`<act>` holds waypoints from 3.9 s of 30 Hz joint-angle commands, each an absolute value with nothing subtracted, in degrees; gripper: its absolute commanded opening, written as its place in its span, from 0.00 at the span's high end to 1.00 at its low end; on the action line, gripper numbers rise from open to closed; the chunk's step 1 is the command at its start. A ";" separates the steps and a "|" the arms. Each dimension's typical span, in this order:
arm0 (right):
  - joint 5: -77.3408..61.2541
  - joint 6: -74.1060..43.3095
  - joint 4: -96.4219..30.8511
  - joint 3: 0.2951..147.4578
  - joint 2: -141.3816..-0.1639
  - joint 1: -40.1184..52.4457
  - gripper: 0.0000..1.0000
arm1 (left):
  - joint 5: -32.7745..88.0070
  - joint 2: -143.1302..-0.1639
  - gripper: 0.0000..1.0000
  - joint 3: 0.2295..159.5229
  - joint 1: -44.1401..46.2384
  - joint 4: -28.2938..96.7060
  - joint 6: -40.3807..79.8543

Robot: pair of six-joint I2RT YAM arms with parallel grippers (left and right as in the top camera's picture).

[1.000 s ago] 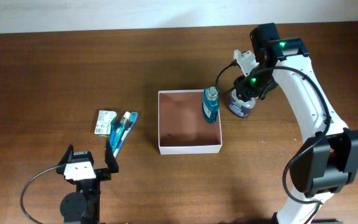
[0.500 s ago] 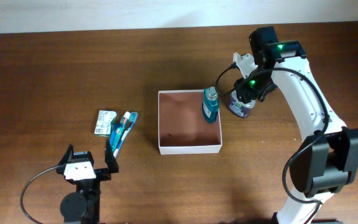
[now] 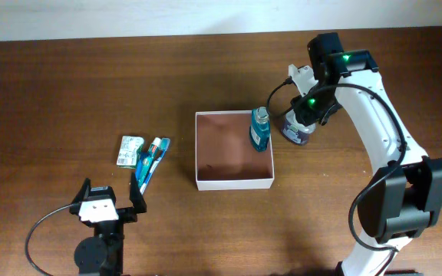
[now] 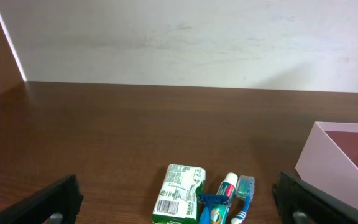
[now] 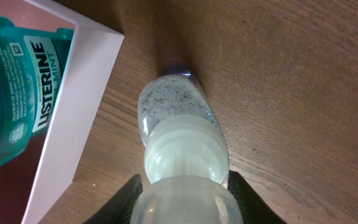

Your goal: Pack container

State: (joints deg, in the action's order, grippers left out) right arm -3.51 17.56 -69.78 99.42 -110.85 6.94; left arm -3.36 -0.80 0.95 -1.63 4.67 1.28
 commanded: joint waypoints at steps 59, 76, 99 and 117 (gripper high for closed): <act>-5.48 -23.81 -89.84 110.06 -90.35 24.18 0.73 | -2.74 -0.34 0.01 0.56 -1.67 4.51 0.58; 7.62 -37.52 -87.13 109.91 -96.31 35.31 0.73 | -2.74 -0.34 0.01 0.56 -1.67 4.51 0.58; 11.25 -46.00 -84.49 109.25 -102.74 35.31 0.73 | -2.74 -0.34 0.01 0.56 -1.65 4.51 0.58; 11.25 -46.19 -76.84 99.57 -102.76 35.31 0.73 | -2.74 -0.34 0.01 0.56 -1.67 4.51 0.58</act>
State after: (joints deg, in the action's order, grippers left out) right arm 9.21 -45.34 -78.00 100.38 -103.26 34.94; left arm -3.36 -0.80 0.95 -1.63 4.64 1.28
